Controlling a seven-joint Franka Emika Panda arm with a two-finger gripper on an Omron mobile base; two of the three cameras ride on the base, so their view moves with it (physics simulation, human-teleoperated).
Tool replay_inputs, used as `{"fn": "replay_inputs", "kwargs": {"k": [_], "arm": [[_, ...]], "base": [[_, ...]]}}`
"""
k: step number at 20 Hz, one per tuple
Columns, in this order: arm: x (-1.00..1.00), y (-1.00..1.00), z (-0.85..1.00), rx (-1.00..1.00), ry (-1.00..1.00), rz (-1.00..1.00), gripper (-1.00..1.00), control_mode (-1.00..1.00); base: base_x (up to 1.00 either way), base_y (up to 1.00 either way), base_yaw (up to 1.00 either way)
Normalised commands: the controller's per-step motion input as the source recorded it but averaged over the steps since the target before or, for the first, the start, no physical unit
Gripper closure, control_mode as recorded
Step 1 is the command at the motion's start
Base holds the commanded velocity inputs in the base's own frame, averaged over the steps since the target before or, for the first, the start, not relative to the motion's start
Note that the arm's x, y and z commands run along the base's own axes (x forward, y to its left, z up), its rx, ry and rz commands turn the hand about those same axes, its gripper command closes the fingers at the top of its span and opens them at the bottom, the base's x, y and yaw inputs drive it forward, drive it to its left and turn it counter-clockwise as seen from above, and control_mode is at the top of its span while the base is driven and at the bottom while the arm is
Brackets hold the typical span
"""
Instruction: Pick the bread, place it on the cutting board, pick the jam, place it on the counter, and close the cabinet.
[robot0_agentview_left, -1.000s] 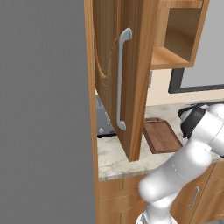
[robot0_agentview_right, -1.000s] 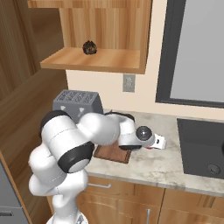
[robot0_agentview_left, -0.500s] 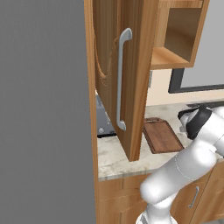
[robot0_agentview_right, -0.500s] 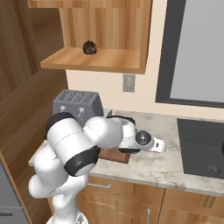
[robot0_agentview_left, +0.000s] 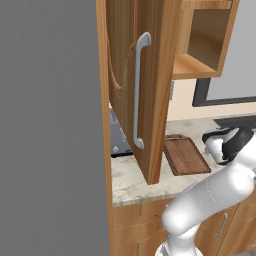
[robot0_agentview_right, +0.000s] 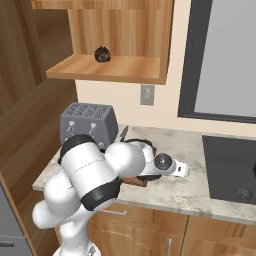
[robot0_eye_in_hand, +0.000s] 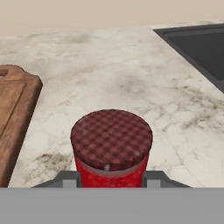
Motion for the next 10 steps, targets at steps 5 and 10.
{"fn": "replay_inputs", "kwargs": {"k": [5,10], "arm": [[0.0,0.0,-0.13,0.0,0.0,0.0,1.0,-1.0],[0.0,0.0,-0.09,0.0,0.0,0.0,1.0,-1.0]], "base": [[0.0,0.0,0.0],[0.0,0.0,0.0]]}}
